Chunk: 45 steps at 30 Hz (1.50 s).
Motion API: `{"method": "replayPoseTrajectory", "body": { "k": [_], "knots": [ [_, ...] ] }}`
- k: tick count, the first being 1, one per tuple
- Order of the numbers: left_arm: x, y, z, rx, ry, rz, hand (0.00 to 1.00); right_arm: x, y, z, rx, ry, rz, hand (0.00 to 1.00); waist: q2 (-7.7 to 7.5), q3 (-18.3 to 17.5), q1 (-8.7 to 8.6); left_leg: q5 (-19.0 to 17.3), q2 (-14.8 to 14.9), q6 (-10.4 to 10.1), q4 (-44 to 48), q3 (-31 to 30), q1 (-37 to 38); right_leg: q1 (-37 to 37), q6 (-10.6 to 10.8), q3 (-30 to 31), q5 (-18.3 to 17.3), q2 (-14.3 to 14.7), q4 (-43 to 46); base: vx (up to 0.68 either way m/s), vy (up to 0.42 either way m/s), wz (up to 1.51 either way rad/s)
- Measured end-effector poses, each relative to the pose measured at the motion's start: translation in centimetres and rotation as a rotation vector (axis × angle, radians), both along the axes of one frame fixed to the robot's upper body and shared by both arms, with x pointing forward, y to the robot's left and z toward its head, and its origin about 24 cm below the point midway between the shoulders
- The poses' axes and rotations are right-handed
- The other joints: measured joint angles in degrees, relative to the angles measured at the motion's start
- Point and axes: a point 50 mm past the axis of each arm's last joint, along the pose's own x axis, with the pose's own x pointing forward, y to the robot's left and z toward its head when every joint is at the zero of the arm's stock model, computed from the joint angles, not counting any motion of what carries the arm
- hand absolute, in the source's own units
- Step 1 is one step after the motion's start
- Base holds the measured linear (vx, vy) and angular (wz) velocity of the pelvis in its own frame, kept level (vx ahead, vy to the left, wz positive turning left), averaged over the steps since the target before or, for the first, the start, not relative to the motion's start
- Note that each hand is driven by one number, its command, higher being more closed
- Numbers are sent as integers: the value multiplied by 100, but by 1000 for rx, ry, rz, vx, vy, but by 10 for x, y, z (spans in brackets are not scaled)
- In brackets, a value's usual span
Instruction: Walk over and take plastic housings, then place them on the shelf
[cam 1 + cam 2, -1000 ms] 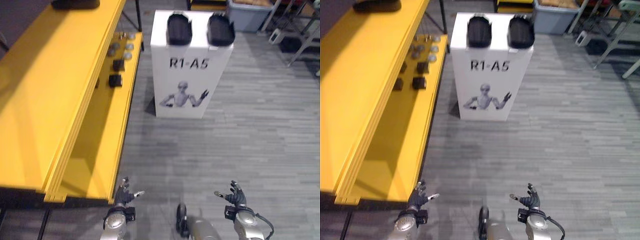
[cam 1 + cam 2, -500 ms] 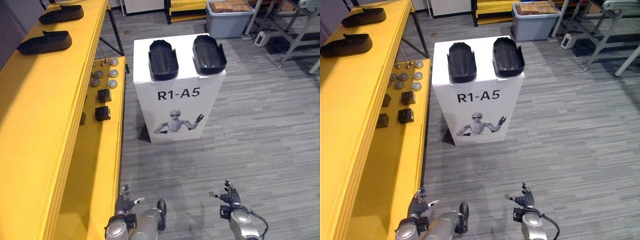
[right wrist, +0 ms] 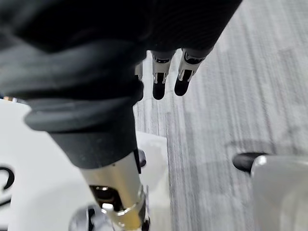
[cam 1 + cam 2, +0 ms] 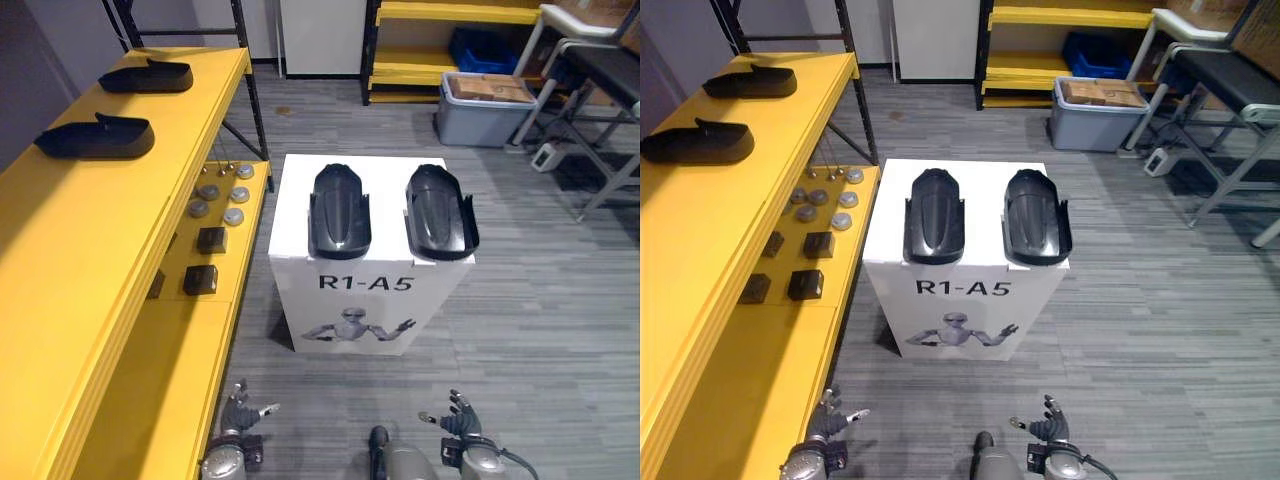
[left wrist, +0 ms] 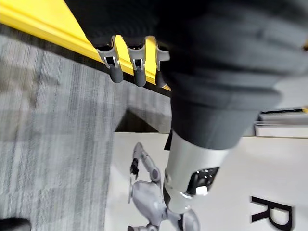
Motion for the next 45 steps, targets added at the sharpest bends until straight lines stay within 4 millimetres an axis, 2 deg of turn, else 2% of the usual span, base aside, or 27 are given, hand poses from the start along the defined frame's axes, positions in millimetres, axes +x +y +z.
{"method": "replayPoseTrajectory", "body": {
  "k": [1,2,3,4,7,8,9,10,11,13,15,20,23,25,27,31,32,34,35,36,38,40,45],
  "knots": [
    [3,-6,1,-19,-9,3,0,-4,0,0,5,-3,-12,0,23,15,-13,226,124,-133,982,70,-415,272,-70,-95,-45,82,-224,386,-300,34],
    [3,-9,1,-28,-11,7,0,-6,1,-1,8,-3,-15,0,22,21,1,454,189,-177,1497,106,-630,459,-99,-122,-58,116,-350,342,-266,23],
    [1,-12,-1,-46,-6,20,0,-8,4,-1,14,-6,-24,0,4,37,61,431,386,-221,2190,315,-880,838,-179,-154,-64,174,-588,191,-123,-1],
    [-1,-13,-1,-54,-3,25,0,-12,4,-2,15,-1,-34,0,1,35,70,316,453,-227,2257,432,-949,1004,-195,-145,-67,188,-684,366,-180,-12],
    [-2,-17,-2,-75,1,38,0,-12,-1,0,12,-11,-60,0,-7,26,107,140,440,-276,1320,705,-1195,1366,-197,2,-68,117,-987,276,-22,-27],
    [-1,-17,-2,-75,-2,38,0,-14,-4,0,15,-12,-87,0,3,22,110,193,382,-288,540,691,-1192,1435,-188,1,-70,79,-1039,167,79,-15],
    [-1,-17,-2,-75,-2,37,0,-17,-7,-1,17,-9,-107,0,47,-4,107,473,351,-246,-119,679,-1151,1452,-128,-3,-107,98,-1042,158,96,-12],
    [-2,-19,-3,-81,2,39,0,-18,-14,0,5,-8,-122,0,243,-67,82,1163,410,-183,-745,559,-1166,1474,-43,6,-162,240,-1078,182,170,-8],
    [-3,-13,-4,-62,16,36,0,-22,-12,-3,14,6,-137,0,139,-29,68,1108,325,-137,-916,590,-977,1560,32,107,-191,142,-1120,142,163,-4],
    [-6,-8,-6,-46,29,37,0,-25,-12,-4,16,14,-144,0,36,-52,66,1182,200,-65,-1207,695,-824,1569,101,150,-234,14,-1120,102,138,-8],
    [-13,-3,-9,-34,54,41,0,-28,-16,-4,19,14,-172,0,11,-87,75,1274,67,-8,-1529,811,-629,1568,171,261,-271,-97,-1120,65,93,-18],
    [-18,9,-10,1,69,40,0,-31,-45,7,-32,-38,-312,0,-1,-169,39,1475,-101,54,-2135,896,-345,1531,249,312,-312,-219,-1193,59,57,-6],
    [-21,12,-10,10,75,37,0,-15,-76,39,-133,-174,-331,0,-1,-181,-17,1505,-118,61,-2257,977,-318,1508,253,387,-315,-210,-1214,80,26,-12],
    [-24,12,-11,5,78,31,0,-1,-99,75,-218,-317,-342,0,-7,-218,-42,1512,-127,64,-2349,1033,-288,1462,253,455,-315,-190,-1218,79,26,-16],
    [-26,12,-11,0,83,23,0,6,-112,99,-278,-399,-342,0,-22,-296,-58,1516,-116,61,-2405,1037,-268,1449,253,466,-314,-173,-1222,65,5,-3],
    [-33,13,-12,-1,93,26,0,32,-112,140,-333,-573,-300,0,-62,-397,-117,1523,-99,53,-2494,1085,-230,1416,253,549,-313,-144,-1222,37,3,-9],
    [-37,13,-13,-2,102,27,0,50,-104,160,-350,-664,-271,0,-70,-405,-138,1525,-99,55,-2527,1162,-173,1419,254,606,-312,-141,-1222,14,8,-19],
    [-38,13,-14,-3,104,26,0,59,-100,172,-364,-713,-254,0,-76,-422,-150,1538,-106,67,-2547,1162,-169,1415,256,605,-311,-145,-1221,-1,4,-7],
    [-37,13,-13,-2,102,24,0,73,-91,187,-393,-768,-200,0,-90,-428,-144,1565,-115,78,-2574,1156,-167,1408,263,603,-304,-151,-1223,-33,10,2],
    [-37,12,-13,-2,102,22,0,75,-90,189,-398,-775,-188,0,-92,-429,-140,1571,-118,79,-2578,1153,-168,1407,264,601,-303,-153,-1225,-46,12,4],
    [-38,8,-14,-8,105,-1,0,93,-75,202,-428,-820,-104,0,-106,-439,-107,1618,-142,96,-2611,1127,-169,1415,269,584,-299,-172,-1253,-53,9,5],
    [-38,5,-14,-14,105,-21,0,102,-67,205,-427,-833,-59,0,-104,-442,-67,1685,-153,101,-2689,1110,-170,1414,280,568,-265,-176,-1311,-44,4,5],
    [-39,-1,-15,-25,111,-51,0,128,-57,189,-409,-738,16,0,-113,-435,4,1894,-187,109,-2899,875,-172,1409,287,338,-233,-195,-1331,-69,-4,24]
  ]
}}
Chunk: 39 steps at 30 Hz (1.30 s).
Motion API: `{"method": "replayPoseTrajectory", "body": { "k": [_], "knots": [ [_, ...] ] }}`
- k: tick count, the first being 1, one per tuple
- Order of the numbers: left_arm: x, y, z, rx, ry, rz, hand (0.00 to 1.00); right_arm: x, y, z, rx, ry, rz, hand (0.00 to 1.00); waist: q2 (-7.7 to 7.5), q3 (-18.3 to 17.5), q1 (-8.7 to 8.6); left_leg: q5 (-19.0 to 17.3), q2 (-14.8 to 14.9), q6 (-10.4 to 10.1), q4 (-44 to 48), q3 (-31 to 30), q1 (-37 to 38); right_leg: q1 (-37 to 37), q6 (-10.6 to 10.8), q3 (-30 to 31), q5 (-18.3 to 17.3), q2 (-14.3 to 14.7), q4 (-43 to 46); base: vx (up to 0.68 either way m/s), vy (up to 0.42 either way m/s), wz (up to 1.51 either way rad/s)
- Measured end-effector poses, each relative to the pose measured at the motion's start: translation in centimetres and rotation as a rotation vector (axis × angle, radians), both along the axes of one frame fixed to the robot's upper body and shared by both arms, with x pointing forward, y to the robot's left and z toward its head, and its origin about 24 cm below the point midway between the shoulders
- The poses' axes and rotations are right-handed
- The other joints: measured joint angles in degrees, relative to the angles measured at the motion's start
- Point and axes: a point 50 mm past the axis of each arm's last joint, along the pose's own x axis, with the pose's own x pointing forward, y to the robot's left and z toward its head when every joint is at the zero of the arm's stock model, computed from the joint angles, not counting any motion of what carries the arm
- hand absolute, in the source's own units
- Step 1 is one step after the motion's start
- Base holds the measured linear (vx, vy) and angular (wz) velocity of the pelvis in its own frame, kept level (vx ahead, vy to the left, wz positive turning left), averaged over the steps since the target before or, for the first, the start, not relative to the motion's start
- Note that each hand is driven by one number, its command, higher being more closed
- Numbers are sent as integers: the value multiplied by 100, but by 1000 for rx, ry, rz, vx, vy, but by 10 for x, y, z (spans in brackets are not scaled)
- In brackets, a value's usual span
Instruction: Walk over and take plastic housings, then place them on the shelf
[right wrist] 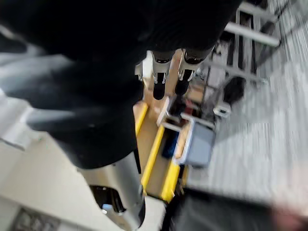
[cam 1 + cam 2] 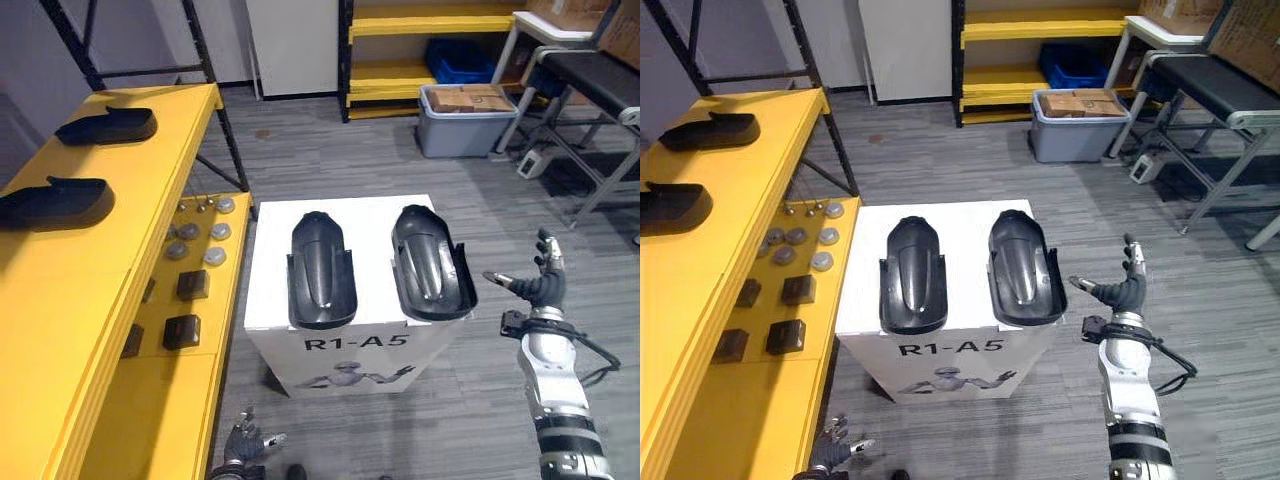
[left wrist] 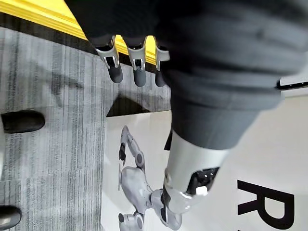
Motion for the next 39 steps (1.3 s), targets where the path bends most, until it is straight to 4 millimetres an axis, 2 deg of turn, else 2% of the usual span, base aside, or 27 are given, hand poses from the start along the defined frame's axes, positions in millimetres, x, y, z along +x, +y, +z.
{"method": "replayPoseTrajectory", "body": {
  "k": [5,7,12,16,17,23,25,31,36,39],
  "knots": [
    [-12,-3,-4,-7,34,-7,0,20,14,-17,-21,128,55,0,2,0,53,37,-15,12,-4,-52,-10,11,-1,-62,10,-16,-16,-39,1,6],
    [-13,-3,-5,-8,38,-7,0,26,12,-28,-18,209,30,0,5,4,82,64,-29,20,-7,-116,-46,15,4,-103,18,-27,-59,-29,4,11],
    [-11,-6,-5,-8,34,-10,0,33,9,-37,-32,309,-37,0,30,26,117,103,-34,15,-7,-194,-159,25,-5,-226,107,-27,-201,-3,2,10],
    [-8,-9,-4,-8,27,-7,0,36,5,-44,57,346,-130,0,104,140,128,107,-37,13,-10,-225,-154,94,-13,-249,135,-26,-281,4,5,5],
    [-7,-9,-4,-10,26,-5,0,36,5,-45,61,355,-136,100,108,161,125,107,-36,12,-11,-236,-147,109,-14,-257,137,-25,-292,-1,-1,6],
    [-3,-11,-4,-20,19,-6,0,41,2,-44,158,357,-165,100,129,331,111,105,-36,6,-35,-256,-81,203,-14,-289,137,-27,-336,-5,-1,1],
    [-2,-10,-4,-19,20,-9,0,40,-4,-44,211,342,-189,100,129,351,111,103,-36,3,-37,-258,-93,214,-16,-305,144,-27,-383,0,0,0],
    [-3,-9,-6,-15,33,-13,0,39,-3,-45,284,321,-196,100,130,364,38,87,9,-22,-34,-160,-80,224,-19,-226,145,14,-391,23,-7,-9],
    [0,-9,-3,-21,18,-2,0,26,4,-43,233,245,-144,100,129,364,-10,56,69,-68,-25,-156,-58,240,-20,-219,146,61,-393,0,0,0],
    [13,-11,11,-35,-71,22,0,10,7,-40,167,196,-132,100,128,363,-23,48,69,-78,-11,-164,-57,238,-20,-217,146,59,-386,0,0,0]
  ]
}}
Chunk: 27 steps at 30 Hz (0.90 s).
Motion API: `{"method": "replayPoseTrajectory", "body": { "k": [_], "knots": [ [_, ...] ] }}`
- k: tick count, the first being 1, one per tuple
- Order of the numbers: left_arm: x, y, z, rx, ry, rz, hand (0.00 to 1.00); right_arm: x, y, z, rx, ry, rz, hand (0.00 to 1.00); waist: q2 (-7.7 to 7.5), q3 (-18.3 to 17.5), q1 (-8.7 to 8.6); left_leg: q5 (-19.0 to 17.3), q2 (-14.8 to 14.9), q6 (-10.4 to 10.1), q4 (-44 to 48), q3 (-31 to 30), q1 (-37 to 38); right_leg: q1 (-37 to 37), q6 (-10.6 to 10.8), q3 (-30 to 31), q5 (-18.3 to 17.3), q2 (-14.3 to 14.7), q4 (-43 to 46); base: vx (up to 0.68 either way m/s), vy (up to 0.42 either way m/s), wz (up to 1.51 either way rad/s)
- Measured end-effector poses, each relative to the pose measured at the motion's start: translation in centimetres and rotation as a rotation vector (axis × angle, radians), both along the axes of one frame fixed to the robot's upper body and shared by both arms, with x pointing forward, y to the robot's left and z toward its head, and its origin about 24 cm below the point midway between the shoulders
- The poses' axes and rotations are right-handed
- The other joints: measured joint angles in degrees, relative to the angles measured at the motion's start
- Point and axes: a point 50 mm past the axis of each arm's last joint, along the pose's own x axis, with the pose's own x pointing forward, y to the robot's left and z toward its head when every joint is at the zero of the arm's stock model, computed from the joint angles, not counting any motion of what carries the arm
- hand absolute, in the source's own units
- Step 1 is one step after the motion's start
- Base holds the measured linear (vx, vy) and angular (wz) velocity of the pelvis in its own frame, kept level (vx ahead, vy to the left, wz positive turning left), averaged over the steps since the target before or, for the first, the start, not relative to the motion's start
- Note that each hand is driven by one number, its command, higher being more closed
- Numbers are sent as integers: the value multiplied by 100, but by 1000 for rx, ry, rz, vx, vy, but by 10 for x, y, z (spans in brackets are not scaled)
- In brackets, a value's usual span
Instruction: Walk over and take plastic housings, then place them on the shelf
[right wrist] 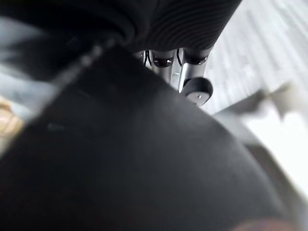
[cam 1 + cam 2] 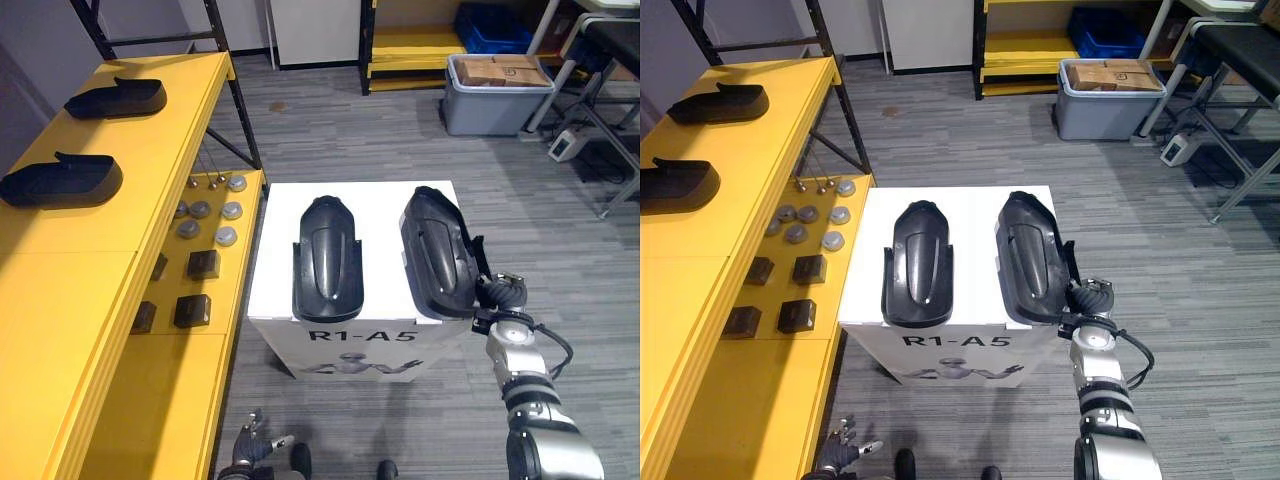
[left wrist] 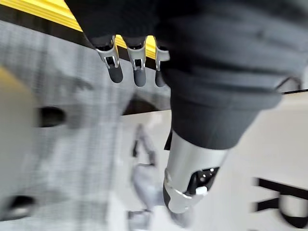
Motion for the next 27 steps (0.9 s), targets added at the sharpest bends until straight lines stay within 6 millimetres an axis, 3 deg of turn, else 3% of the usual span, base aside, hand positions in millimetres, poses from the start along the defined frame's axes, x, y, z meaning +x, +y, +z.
{"method": "replayPoseTrajectory", "body": {
  "k": [8,16,20,27],
  "knots": [
    [25,18,44,22,-246,104,0,-24,-2,33,-118,-174,-38,100,-4,-72,-65,12,-23,17,1,-31,-28,-29,12,7,8,-47,19,-26,10,1],
    [55,32,131,57,-675,212,0,-38,28,72,-205,-383,21,100,-13,-199,-3,16,-56,24,5,-52,-22,-7,19,-16,13,-62,15,0,0,1],
    [71,17,158,23,-814,157,0,-37,52,81,-230,-440,112,100,-15,-250,-1,16,-54,24,4,-83,63,88,21,-33,11,-75,14,0,0,2],
    [93,-48,187,-151,-947,-77,0,-35,112,84,-306,-468,329,100,-29,-416,4,23,-55,34,3,-56,81,66,23,-2,10,-72,67,-12,0,-1]
  ]
}}
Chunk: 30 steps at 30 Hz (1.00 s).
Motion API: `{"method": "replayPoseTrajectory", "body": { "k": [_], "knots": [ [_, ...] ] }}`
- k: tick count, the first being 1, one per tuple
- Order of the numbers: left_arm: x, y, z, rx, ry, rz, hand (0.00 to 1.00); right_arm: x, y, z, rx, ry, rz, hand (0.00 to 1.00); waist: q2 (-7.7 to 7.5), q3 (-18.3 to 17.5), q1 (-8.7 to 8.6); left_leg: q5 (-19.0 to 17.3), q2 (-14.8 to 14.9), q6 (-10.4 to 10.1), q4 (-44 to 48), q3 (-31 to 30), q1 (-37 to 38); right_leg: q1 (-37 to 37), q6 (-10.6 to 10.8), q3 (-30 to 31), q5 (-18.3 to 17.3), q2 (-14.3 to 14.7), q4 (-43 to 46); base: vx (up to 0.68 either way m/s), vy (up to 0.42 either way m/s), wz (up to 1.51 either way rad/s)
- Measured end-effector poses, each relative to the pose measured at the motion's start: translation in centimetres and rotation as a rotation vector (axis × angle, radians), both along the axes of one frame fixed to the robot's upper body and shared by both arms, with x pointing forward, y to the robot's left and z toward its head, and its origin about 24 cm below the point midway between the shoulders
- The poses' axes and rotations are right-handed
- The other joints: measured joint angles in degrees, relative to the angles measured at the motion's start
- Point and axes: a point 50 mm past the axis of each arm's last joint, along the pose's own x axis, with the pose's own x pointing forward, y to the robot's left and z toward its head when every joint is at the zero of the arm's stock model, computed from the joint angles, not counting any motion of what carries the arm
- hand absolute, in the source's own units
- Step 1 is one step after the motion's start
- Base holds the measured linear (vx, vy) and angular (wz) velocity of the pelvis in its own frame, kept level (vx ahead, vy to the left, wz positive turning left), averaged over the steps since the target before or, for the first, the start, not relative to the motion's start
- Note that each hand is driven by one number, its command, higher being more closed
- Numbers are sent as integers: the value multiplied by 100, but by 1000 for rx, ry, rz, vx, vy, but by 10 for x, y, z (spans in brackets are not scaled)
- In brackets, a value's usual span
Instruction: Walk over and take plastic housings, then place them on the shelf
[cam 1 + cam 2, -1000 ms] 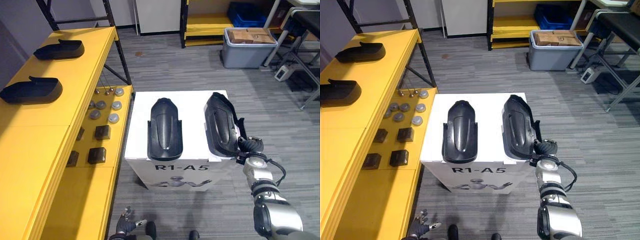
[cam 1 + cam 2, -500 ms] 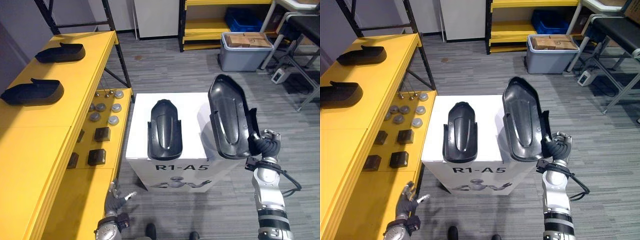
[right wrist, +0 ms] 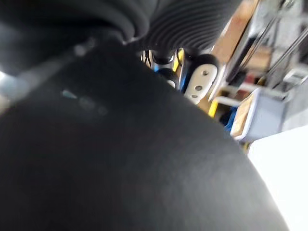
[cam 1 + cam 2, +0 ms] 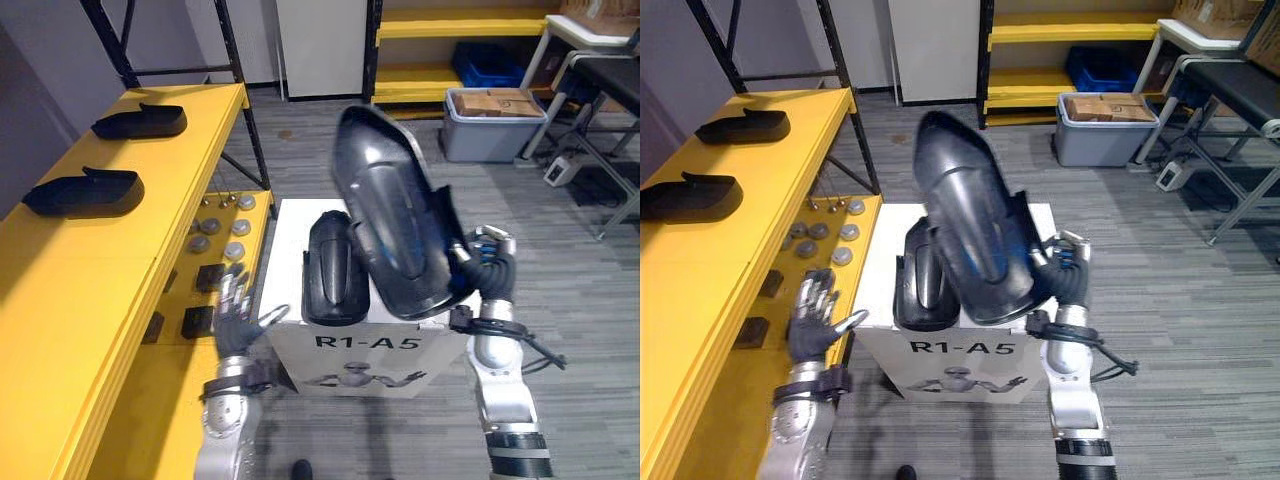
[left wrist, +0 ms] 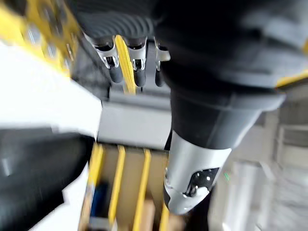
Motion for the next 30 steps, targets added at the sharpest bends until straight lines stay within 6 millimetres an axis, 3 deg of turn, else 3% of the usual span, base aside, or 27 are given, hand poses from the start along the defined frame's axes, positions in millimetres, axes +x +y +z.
{"method": "replayPoseTrajectory", "body": {
  "k": [4,11,12,21,30],
  "knots": [
    [6,-21,11,-35,-45,-97,0,-1,22,-2,-68,3,74,100,1,-14,-1,16,-2,8,0,35,8,-30,0,35,0,7,41,-24,2,-4],
    [8,-25,6,-115,-1,-92,0,-1,36,-9,-71,22,95,100,-1,-205,0,22,2,9,0,90,7,-98,1,108,2,18,48,-18,2,-5],
    [10,-25,3,-128,19,-87,100,-1,37,-12,-74,35,97,100,-1,-231,1,22,5,9,-1,101,7,-96,6,121,7,21,49,-13,2,-5],
    [10,-20,-13,-204,119,-62,100,-8,32,-27,-161,84,104,100,-7,-380,-4,28,0,15,0,172,0,-112,36,178,45,13,48,-14,6,-4],
    [9,-24,-28,-183,204,-112,100,-14,50,-31,-163,87,170,100,-63,-533,-8,38,0,22,-1,183,-2,-122,26,192,65,16,45,-2,1,0]
  ]
}}
